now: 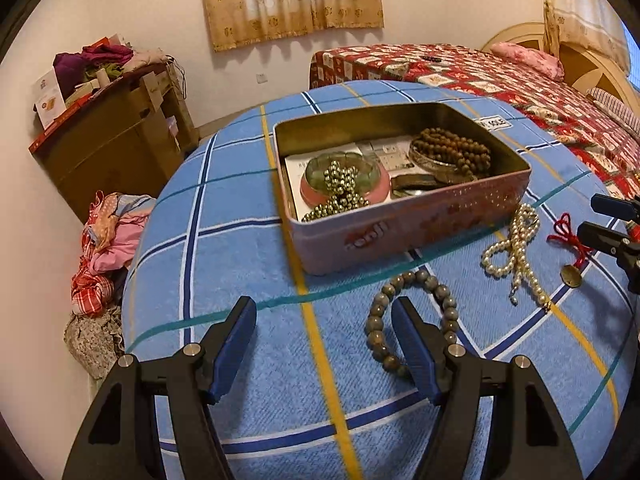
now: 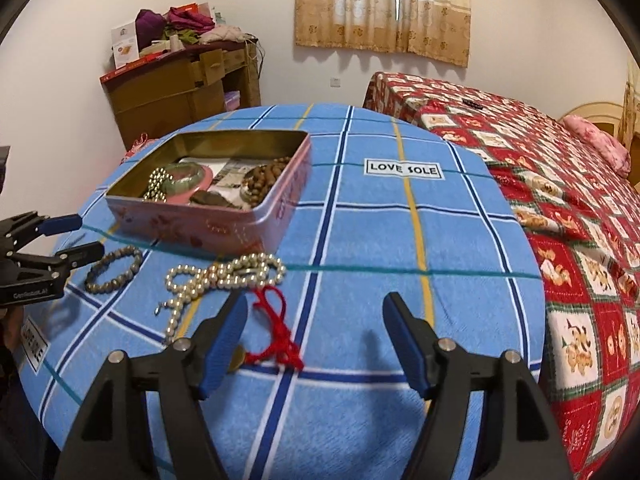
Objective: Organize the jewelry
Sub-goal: 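Grasp the gray bead bracelet with the left tool while the right tool grasps the red tassel cord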
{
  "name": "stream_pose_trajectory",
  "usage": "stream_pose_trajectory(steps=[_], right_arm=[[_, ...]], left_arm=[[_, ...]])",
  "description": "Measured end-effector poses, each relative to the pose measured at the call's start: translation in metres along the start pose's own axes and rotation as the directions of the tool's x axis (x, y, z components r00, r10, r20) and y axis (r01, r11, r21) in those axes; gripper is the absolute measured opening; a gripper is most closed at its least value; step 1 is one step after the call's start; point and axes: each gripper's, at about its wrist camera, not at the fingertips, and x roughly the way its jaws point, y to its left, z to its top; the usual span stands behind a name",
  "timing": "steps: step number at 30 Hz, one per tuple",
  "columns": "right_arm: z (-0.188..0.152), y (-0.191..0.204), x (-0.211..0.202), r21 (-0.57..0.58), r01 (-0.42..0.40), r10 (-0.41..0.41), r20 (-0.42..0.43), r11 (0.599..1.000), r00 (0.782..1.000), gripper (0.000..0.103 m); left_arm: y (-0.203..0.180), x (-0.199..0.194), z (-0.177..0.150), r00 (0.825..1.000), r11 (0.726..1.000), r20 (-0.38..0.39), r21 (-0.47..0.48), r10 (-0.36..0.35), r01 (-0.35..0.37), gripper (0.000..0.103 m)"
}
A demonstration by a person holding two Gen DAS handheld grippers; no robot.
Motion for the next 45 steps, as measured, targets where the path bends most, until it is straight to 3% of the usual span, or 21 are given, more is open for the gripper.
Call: stream_pose_trajectory(steps=[12, 23, 32, 37, 39, 40, 41, 42, 45], right_arm=[[-0.009, 0.008, 0.009, -0.025, -0.013, 0.012, -0.019, 1.0, 1.0, 0.071], [0.0, -0.027, -0.007, 0.067, 0.05, -0.052, 0.027, 0.996, 0.998, 0.07], [-0.006, 0.001, 0.003, 0.006, -0.037, 0.037, -0.001, 0.999, 0.999, 0.066], [-0.013, 0.013, 0.018, -0.027, -0.044, 0.043, -0.034, 0.999, 0.998, 0.056], [-0.014, 0.014, 0.018, -0.039, -0.046, 0.045, -0.034, 0.998, 0.998, 0.04], [-0.014, 0.013, 0.017, -0.041, -0.051, 0.05, -0.034, 0.998, 0.998, 0.033], [-0.015, 0.013, 0.016, -0.046, -0.052, 0.051, -0.034, 0.998, 0.998, 0.018], [-0.015, 0.014, 0.016, -0.05, -0.052, 0.05, -0.035, 0.997, 0.998, 0.013], [-0.017, 0.015, 0.015, -0.06, -0.069, 0.067, -0.034, 0.996, 0.997, 0.011]], left_arm=[[-0.004, 0.004, -0.005, 1.0, 1.0, -0.013, -0.011, -0.011, 0.011, 0.07], [0.012, -0.003, -0.003, 1.0, 0.999, 0.005, -0.051, 0.001, -0.001, 0.07], [0.004, 0.003, -0.005, 1.0, 0.999, -0.007, -0.036, -0.019, 0.018, 0.07], [-0.001, 0.007, -0.006, 1.0, 1.0, -0.009, -0.02, -0.024, 0.024, 0.07], [-0.001, 0.007, -0.007, 1.0, 1.0, -0.006, -0.016, -0.027, 0.027, 0.07], [-0.002, 0.007, -0.007, 1.0, 0.999, -0.004, -0.015, -0.031, 0.031, 0.069], [-0.003, 0.006, -0.007, 0.999, 0.999, -0.003, -0.011, -0.034, 0.034, 0.06], [-0.004, 0.007, -0.007, 0.999, 0.999, -0.008, -0.008, -0.047, 0.047, 0.04], [-0.008, 0.007, -0.007, 0.995, 0.995, -0.019, -0.002, -0.095, 0.095, 0.02]])
